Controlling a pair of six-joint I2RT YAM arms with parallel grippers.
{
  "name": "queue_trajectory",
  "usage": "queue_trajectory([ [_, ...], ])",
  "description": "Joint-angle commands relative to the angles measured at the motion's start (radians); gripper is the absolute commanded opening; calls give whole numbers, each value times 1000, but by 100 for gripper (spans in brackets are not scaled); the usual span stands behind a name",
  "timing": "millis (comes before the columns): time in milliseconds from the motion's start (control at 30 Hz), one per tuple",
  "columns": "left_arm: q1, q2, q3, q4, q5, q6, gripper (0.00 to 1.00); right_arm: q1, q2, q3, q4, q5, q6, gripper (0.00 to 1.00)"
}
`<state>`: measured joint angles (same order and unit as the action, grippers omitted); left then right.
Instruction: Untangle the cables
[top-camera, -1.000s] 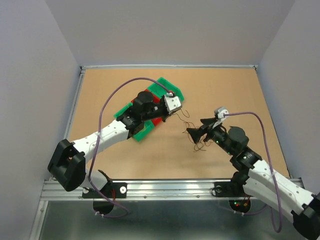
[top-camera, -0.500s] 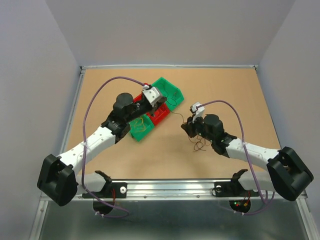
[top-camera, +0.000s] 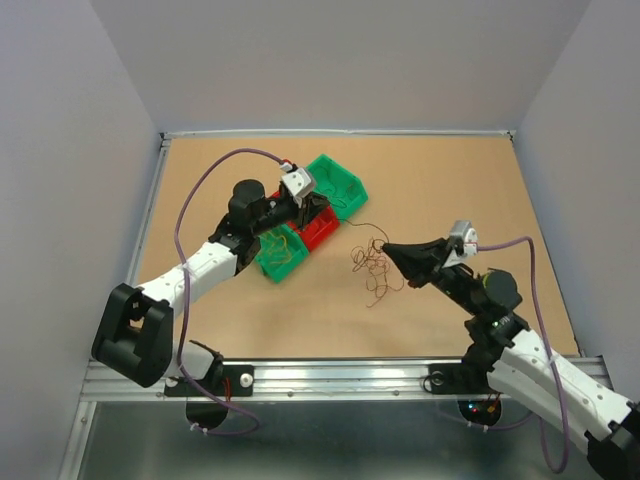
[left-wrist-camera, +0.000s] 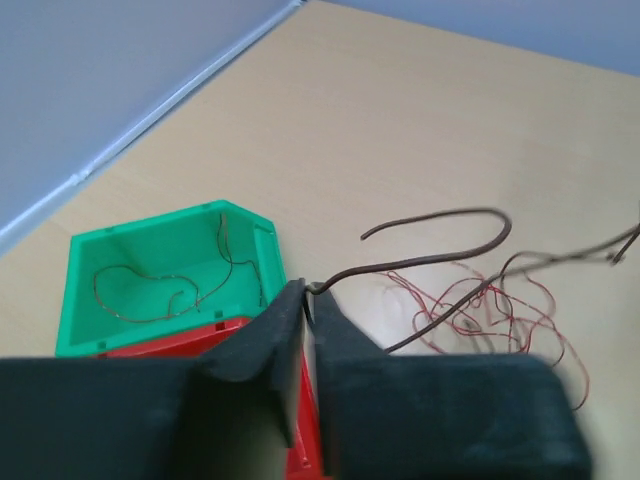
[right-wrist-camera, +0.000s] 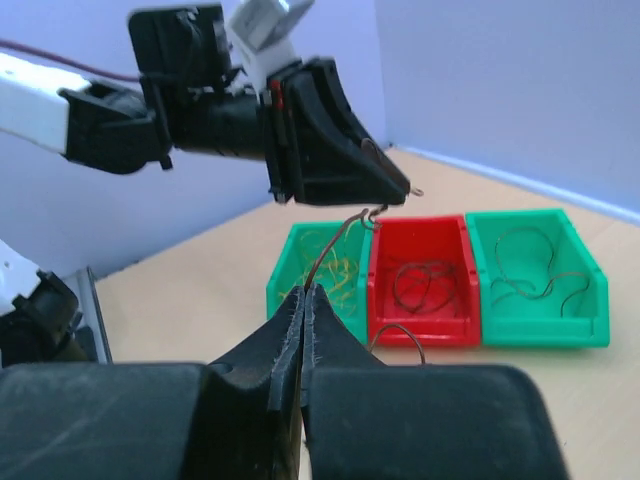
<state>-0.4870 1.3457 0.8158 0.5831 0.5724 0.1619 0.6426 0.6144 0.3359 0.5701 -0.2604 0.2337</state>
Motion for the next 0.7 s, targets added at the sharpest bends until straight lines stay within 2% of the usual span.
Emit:
queue_trajectory([
  [0,-4,-23,49,41,258,42,36,0,-138,-58,8,110,44,0],
  [33,-7,-17,46,46,295,45,42,-1,-157,-60,7,127,52,1],
  [100,-21,-8,45,44,342,56,48,-1,-182,-57,1,135,56,0],
  [233,-41,20,46,31,467,99,71,-1,-148,-34,-16,138,55,1],
  [300,-50,23,43,14,465,136,86,-1,-127,-25,-16,142,52,1],
  [367,-55,17,39,11,446,151,95,-1,-87,-5,-16,138,50,1],
  [467,-61,-3,28,9,452,171,99,0,-35,21,-9,124,56,1],
  [667,-128,-37,-1,-15,409,241,99,-1,16,31,16,55,58,1],
])
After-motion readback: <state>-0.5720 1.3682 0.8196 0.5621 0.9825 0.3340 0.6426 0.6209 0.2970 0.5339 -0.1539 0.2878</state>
